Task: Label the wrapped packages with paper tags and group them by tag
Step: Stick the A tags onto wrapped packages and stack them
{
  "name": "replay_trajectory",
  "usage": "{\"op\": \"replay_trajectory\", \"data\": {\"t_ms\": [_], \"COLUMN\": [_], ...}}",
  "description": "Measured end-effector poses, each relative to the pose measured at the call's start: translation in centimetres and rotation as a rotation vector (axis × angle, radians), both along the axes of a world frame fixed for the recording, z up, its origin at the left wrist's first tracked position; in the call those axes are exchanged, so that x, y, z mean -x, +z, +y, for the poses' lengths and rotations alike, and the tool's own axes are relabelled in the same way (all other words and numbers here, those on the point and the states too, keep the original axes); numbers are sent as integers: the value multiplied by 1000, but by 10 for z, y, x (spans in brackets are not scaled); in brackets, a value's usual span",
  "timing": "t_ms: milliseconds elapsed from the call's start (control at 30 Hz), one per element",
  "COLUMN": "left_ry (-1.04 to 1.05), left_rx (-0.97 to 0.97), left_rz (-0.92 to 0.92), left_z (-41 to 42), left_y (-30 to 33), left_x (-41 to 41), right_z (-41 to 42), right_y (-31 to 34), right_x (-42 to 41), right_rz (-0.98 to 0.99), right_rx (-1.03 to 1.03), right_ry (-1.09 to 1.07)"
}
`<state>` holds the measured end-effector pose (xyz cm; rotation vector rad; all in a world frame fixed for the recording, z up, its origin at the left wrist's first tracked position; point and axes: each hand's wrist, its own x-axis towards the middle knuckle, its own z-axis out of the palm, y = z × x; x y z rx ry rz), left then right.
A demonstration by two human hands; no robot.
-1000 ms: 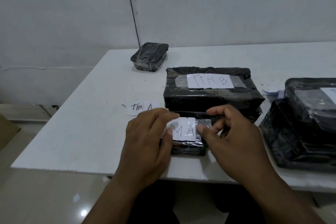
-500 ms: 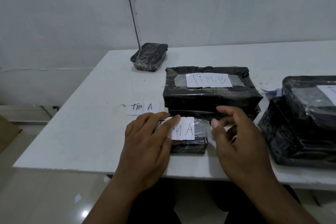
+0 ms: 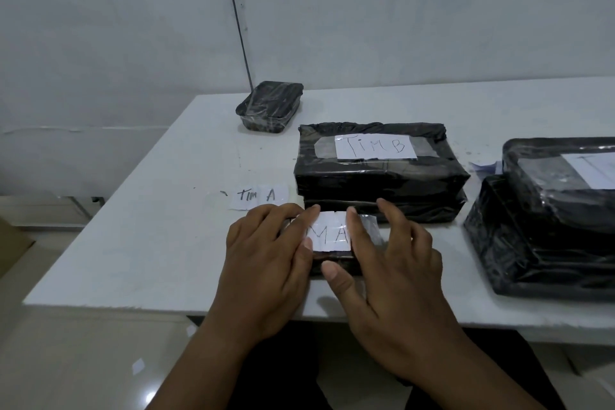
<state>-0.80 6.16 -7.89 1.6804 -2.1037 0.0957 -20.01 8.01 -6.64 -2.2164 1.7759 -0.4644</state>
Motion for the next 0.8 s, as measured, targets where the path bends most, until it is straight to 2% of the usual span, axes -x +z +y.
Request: {"op": "replay_trajectory", "data": {"t_ms": [133, 367, 667, 800], "left_ry": [5, -5, -5, 6], "left_rx": [-14, -30, -27, -30], "left_rz": [0, 11, 9, 9], "left_z": [0, 0, 1, 0], "left_y": [-3, 1, 2, 0], "left_x": [-1, 0, 0, 1], "right_z": [3, -4, -3, -6], "right_y": [-4, -4, -5, 1], "right_x": [-6, -14, 9, 14], "right_rz": [40, 1, -57, -195], "right_rx": [27, 54, -120, -190], "right_ry": [-55, -113, -41, -71]}}
